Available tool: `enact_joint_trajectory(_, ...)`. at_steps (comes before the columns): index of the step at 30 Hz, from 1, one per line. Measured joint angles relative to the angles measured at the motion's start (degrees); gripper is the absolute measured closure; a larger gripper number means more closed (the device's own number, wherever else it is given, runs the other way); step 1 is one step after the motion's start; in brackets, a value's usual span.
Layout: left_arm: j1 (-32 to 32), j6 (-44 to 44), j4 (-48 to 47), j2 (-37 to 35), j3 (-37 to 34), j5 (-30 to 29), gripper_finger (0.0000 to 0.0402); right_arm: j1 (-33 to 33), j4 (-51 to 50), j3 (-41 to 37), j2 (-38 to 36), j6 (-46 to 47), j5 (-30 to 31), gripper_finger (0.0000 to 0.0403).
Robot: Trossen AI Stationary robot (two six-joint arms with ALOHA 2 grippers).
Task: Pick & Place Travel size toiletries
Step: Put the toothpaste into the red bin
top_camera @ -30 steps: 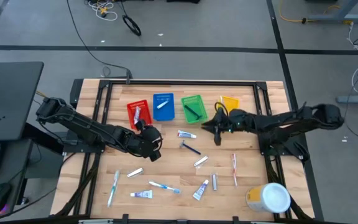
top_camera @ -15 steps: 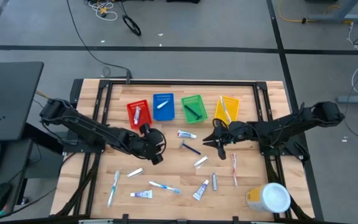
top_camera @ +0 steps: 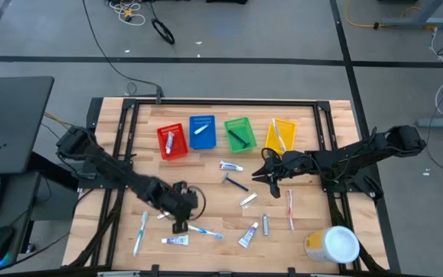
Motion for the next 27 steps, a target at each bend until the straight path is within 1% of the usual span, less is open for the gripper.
enact_joint_trajectory(3,-3.49,-5.16,-0.03,2.33,-0.01,0.19,0.0275,0.0,-0.72,0.0,0.0,0.01,0.0,0.0317)
enact_joint_trajectory(11,-10.44,-18.52,0.45,3.07,0.0,3.36,0.0274,0.0,-1.93,0.0,0.0,0.0,0.02,0.0317)
enact_joint_trajectory(13,-12.18,-20.87,0.39,3.28,0.0,4.6,0.0269,0.0,-2.12,0.0,0.0,-0.17,0.02,0.0317)
enact_joint_trajectory(16,-14.81,-24.13,0.19,3.3,0.0,4.55,0.0251,0.0,-2.1,0.0,0.0,-0.69,0.04,0.0317)
enact_joint_trajectory(19,-17.0,-24.83,0.07,3.3,0.0,3.99,0.0227,0.0,-2.1,0.0,0.0,-0.9,0.05,0.0317)
enact_joint_trajectory(23,-18.97,-22.57,-0.08,3.3,0.0,2.07,0.0196,0.0,-2.1,0.0,0.0,-0.93,0.07,0.0317)
enact_joint_trajectory(27,-19.89,-21.37,-2.15,3.3,0.0,-1.16,0.0179,0.0,-2.08,0.0,0.0,-3.04,0.09,0.0317)
